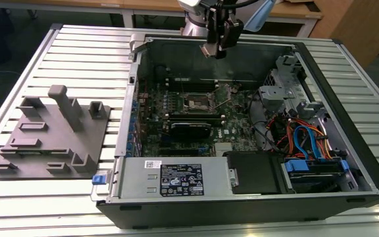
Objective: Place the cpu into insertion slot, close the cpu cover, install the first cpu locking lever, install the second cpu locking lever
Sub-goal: 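Place the cpu into insertion slot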
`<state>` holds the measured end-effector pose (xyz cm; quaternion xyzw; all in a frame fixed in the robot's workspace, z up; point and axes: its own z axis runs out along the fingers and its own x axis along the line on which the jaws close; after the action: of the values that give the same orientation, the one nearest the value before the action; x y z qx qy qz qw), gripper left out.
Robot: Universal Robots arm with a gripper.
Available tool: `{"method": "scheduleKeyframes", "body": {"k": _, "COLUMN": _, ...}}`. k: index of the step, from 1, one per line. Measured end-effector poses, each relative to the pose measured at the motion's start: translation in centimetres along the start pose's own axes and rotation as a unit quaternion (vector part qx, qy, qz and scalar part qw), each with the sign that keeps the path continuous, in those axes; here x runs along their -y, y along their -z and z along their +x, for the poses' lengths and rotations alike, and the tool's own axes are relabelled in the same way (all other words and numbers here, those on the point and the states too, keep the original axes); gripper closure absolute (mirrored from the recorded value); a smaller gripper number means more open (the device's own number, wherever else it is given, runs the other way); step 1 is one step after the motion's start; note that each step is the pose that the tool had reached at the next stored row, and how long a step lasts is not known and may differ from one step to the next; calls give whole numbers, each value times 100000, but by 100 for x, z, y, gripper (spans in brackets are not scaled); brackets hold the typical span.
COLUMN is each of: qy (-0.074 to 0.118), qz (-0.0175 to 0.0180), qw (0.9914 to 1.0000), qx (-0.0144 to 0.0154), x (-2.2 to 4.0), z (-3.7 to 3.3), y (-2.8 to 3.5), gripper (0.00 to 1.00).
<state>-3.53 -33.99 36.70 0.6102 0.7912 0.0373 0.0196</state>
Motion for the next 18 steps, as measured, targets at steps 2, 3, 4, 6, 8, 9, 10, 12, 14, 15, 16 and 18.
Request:
{"method": "scheduleKeyframes", "body": {"k": 2, "qy": -972, "qz": -16, "qw": 99995, "qx": 80, "x": 0, "z": 0, "y": -2, "gripper": 46}}
{"method": "scheduleKeyframes", "body": {"k": 3, "qy": -1499, "qz": -28, "qw": 99989, "qx": 121, "x": 0, "z": 0, "y": -3, "gripper": 46}}
{"method": "scheduleKeyframes", "body": {"k": 4, "qy": -2007, "qz": -36, "qw": 99980, "qx": 162, "x": 0, "z": 0, "y": -5, "gripper": 46}}
{"method": "scheduleKeyframes", "body": {"k": 6, "qy": -3309, "qz": -53, "qw": 99945, "qx": 273, "x": 1, "z": 0, "y": -8, "gripper": 46}}
{"method": "scheduleKeyframes", "body": {"k": 8, "qy": -4959, "qz": -75, "qw": 99876, "qx": 414, "x": 1, "z": 0, "y": -13, "gripper": 46}}
{"method": "scheduleKeyframes", "body": {"k": 9, "qy": -5865, "qz": -89, "qw": 99827, "qx": 487, "x": 1, "z": 0, "y": -15, "gripper": 46}}
{"method": "scheduleKeyframes", "body": {"k": 10, "qy": -6756, "qz": -103, "qw": 99770, "qx": 560, "x": 1, "z": 0, "y": -17, "gripper": 46}}
{"method": "scheduleKeyframes", "body": {"k": 12, "qy": -8412, "qz": -127, "qw": 99643, "qx": 699, "x": 2, "z": 0, "y": -22, "gripper": 46}}
{"method": "scheduleKeyframes", "body": {"k": 14, "qy": -9601, "qz": -142, "qw": 99535, "qx": 798, "x": 2, "z": 0, "y": -25, "gripper": 46}}
{"method": "scheduleKeyframes", "body": {"k": 15, "qy": -9811, "qz": -141, "qw": 99514, "qx": 816, "x": 2, "z": 0, "y": -26, "gripper": 46}}
{"method": "scheduleKeyframes", "body": {"k": 16, "qy": -9845, "qz": -136, "qw": 99511, "qx": 820, "x": 0, "z": 0, "y": -28, "gripper": 46}}
{"method": "scheduleKeyframes", "body": {"k": 18, "qy": -9872, "qz": -114, "qw": 99508, "qx": 822, "x": 1, "z": 1, "y": -35, "gripper": 46}}
